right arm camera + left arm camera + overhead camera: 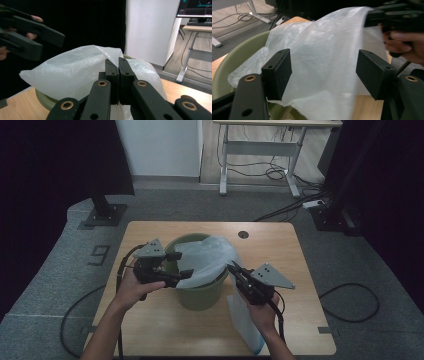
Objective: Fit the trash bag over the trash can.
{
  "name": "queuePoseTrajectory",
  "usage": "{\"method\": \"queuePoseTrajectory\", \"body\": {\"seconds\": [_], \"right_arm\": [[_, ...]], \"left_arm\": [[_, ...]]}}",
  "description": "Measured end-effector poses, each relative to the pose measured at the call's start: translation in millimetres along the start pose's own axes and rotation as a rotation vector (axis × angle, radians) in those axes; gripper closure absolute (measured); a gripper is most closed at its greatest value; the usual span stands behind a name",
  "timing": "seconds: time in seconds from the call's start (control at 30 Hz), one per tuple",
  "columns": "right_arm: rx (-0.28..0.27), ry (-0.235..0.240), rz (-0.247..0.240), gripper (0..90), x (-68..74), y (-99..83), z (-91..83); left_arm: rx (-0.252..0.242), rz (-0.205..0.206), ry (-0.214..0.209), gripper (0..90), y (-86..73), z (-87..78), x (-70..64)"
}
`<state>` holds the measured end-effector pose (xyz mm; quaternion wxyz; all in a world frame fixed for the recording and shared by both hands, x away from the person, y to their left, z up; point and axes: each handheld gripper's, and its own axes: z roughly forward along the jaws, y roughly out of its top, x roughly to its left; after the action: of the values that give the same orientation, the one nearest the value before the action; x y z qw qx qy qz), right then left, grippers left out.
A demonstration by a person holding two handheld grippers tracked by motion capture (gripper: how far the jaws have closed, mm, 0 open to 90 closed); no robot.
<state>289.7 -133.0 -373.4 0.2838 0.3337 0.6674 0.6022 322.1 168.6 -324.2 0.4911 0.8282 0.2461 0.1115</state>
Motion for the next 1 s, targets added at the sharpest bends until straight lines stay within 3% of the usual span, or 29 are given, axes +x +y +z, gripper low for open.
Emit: {"method": "queuePoseTrajectory", "body": {"seconds": [0.37, 0.57, 0.73, 0.8, 0.83, 0.9, 0.97, 1.0], "right_arm": [[0.026, 0.022, 0.025, 85.8, 6.7, -1.9, 19.4], [0.023, 0.04, 0.028, 85.9, 11.7, -2.1, 20.6], [0.027, 0.052, 0.025, 85.1, 13.0, -4.0, 19.7], [0.027, 0.051, 0.029, 84.9, 12.7, -4.4, 19.7], [0.027, 0.056, 0.035, 84.1, 11.9, -5.8, 19.4], [0.027, 0.058, 0.035, 83.5, 11.7, -6.4, 19.2], [0.027, 0.065, 0.036, 80.6, 11.2, -8.4, 18.5], [0.029, 0.08, 0.039, 71.1, 10.4, -11.0, 17.2]], "left_arm": [[0.012, 0.035, -0.017, 27.9, -11.1, 5.7, -14.0], [0.02, 0.015, 0.021, 35.0, -18.6, 16.5, -11.1], [0.048, -0.001, 0.026, 64.1, -18.0, 29.6, -7.3], [0.055, -0.002, 0.016, 67.6, -17.5, 32.7, -6.3], [0.06, -0.009, 0.007, 76.3, -17.1, 35.8, -5.4], [0.064, -0.014, 0.001, 81.3, -16.6, 39.5, -3.9], [0.074, -0.034, -0.012, 86.7, -16.1, 41.8, -1.9], [0.061, -0.051, -0.021, 88.4, -15.8, 42.1, 0.6]]}}
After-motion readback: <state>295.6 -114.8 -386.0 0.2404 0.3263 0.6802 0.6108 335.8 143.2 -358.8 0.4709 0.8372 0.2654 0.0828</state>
